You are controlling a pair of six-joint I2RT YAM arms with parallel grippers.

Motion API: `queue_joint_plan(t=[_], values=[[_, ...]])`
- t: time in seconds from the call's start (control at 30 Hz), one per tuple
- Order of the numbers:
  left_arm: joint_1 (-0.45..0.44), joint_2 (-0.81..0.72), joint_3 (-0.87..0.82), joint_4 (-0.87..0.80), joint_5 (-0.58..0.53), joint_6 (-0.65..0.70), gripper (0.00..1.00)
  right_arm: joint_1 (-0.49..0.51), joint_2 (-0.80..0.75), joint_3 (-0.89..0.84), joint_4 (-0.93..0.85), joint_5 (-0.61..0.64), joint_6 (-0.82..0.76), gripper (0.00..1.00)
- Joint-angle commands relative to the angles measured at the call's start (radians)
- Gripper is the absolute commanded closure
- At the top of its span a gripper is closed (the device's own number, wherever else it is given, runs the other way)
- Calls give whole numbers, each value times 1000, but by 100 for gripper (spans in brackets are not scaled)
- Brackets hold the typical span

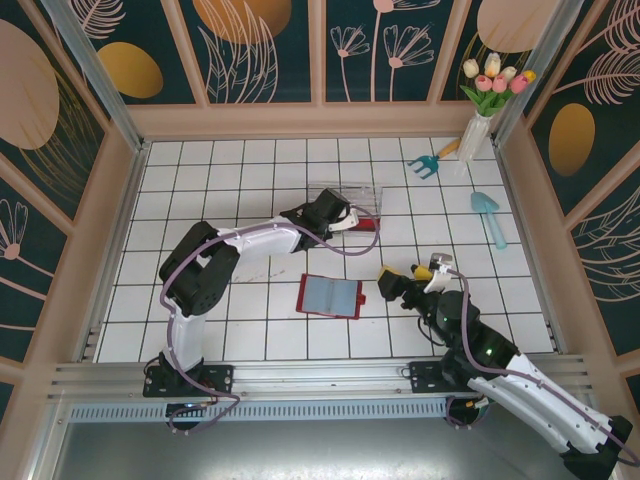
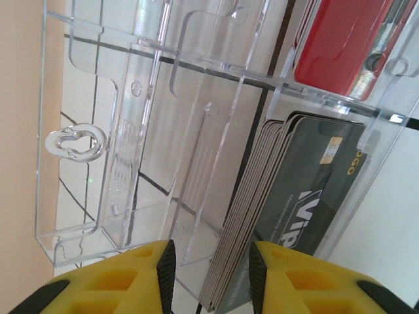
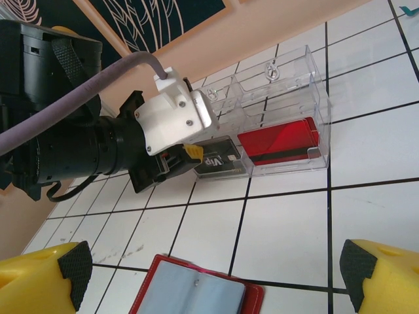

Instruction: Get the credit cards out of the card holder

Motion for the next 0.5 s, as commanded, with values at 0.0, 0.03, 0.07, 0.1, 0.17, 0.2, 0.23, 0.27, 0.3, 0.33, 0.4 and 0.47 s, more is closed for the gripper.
queue_joint_plan(t=[0.0,0.03,0.07,0.1,0.17,0.2,0.23,0.27,0.3,0.33,0.4,0.47], values=[[5,-87,-6,-24,39,-83,62,-1,-14,-11,4,-5,16,1],[5,-118,-21,-23,55,-107,62,-1,-14,-12,8,-3,16,1],[5,-152,-40,-20,73,-134,61,0,-13,-13,14,4,14,1],[5,-182,-60,-15,89,-158,60,-1,-13,-11,20,9,13,1],[5,-262,-118,9,123,-217,54,-1,-9,-6,42,22,3,1],[5,-295,-146,23,129,-248,51,-1,-5,-3,50,32,1,1],[5,-349,-179,38,141,-284,46,-1,3,4,62,43,-2,1],[5,-394,-216,59,150,-325,36,-1,14,9,76,55,-5,1],[5,-434,-250,79,154,-362,20,-1,28,16,91,64,-11,1],[5,-484,-292,108,142,-411,2,-2,49,25,110,72,-25,1],[5,-571,-359,154,109,-501,1,-4,99,47,149,110,-42,1],[6,-656,-435,192,46,-593,1,-9,176,88,181,162,-62,1]])
